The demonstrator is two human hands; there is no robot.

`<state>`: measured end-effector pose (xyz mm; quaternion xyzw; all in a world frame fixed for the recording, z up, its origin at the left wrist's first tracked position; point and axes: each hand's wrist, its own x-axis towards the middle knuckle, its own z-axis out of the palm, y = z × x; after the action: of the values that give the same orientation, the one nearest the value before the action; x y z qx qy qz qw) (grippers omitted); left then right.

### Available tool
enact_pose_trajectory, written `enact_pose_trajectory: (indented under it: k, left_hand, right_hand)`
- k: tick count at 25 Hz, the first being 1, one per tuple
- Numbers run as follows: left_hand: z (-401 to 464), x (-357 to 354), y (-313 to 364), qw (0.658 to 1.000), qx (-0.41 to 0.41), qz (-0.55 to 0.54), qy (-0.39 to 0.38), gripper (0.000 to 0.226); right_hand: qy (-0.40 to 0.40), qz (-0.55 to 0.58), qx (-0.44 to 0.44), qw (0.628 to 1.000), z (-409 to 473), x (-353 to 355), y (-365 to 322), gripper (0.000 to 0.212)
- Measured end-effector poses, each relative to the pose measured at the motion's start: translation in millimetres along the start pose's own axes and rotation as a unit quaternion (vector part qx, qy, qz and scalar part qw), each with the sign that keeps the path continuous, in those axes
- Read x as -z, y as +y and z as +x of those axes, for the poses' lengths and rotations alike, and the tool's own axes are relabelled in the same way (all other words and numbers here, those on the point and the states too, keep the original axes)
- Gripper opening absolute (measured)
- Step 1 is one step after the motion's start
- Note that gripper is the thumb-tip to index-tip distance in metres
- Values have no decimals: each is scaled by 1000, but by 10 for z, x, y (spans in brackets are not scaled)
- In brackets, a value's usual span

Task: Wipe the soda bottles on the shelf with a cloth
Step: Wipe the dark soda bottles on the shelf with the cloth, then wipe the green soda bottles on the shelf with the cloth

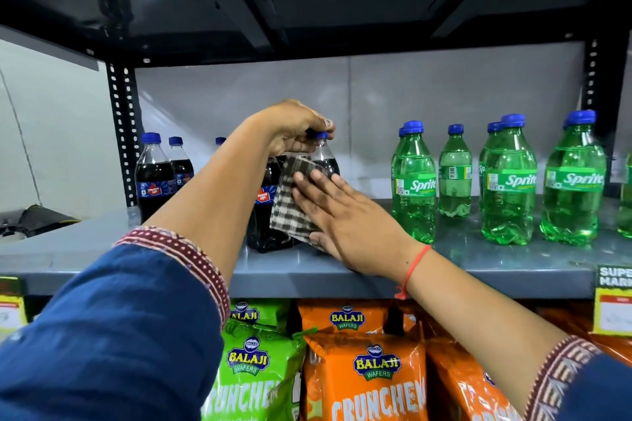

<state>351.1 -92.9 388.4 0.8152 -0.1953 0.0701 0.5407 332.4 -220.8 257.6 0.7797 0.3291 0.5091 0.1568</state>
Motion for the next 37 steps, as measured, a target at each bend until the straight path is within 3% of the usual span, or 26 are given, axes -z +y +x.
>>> enact_pose_trajectory:
  k: [8, 13, 18, 21, 23, 25, 26, 28, 31, 34, 37]
  left_hand:
    - [-6, -7, 8, 1000, 6, 2, -1, 10]
    - [-10, -11, 7, 1000, 1, 9, 4, 10]
    - [-13, -11, 20, 1000, 2, 7, -4, 9]
    - [-24, 7, 53, 998, 3, 64, 5, 10]
    - [-50, -27, 112, 989, -57, 116, 76, 21]
    - [-101, -177, 261, 962, -168, 131, 169, 28]
    - [-124, -294, 346, 954, -213, 126, 170, 29]
    - [-140, -585, 471, 958, -248, 108, 95, 29]
    - [13, -967, 448, 974, -197, 114, -17, 26]
    - [268, -1140, 352, 989, -133, 66, 4, 21]
    - [360, -1168, 338, 995, -92, 2, 24, 11]
  right_hand:
    - [-9, -21, 20, 1000, -19, 0, 68, 59]
    - [-22, 93, -45, 994, 10, 57, 48, 67]
    - [-18, 145, 16, 989, -197, 83, -31, 61]
    - [6, 137, 17, 990, -319, 249, -10, 55]
    - [19, 120, 20, 992, -433, 376, 58, 54]
    - [31, 94, 13, 995, -566, 460, 196, 56]
    - [30, 80, 4, 996, -629, 475, 274, 58]
    - [10, 62, -25, 998, -747, 459, 426, 62]
    - [-1, 48, -63, 997, -869, 365, 645, 66]
    - [-17, 35, -56, 998, -970, 251, 728, 68]
    - [-29, -48, -5, 998, -961, 269, 788, 66]
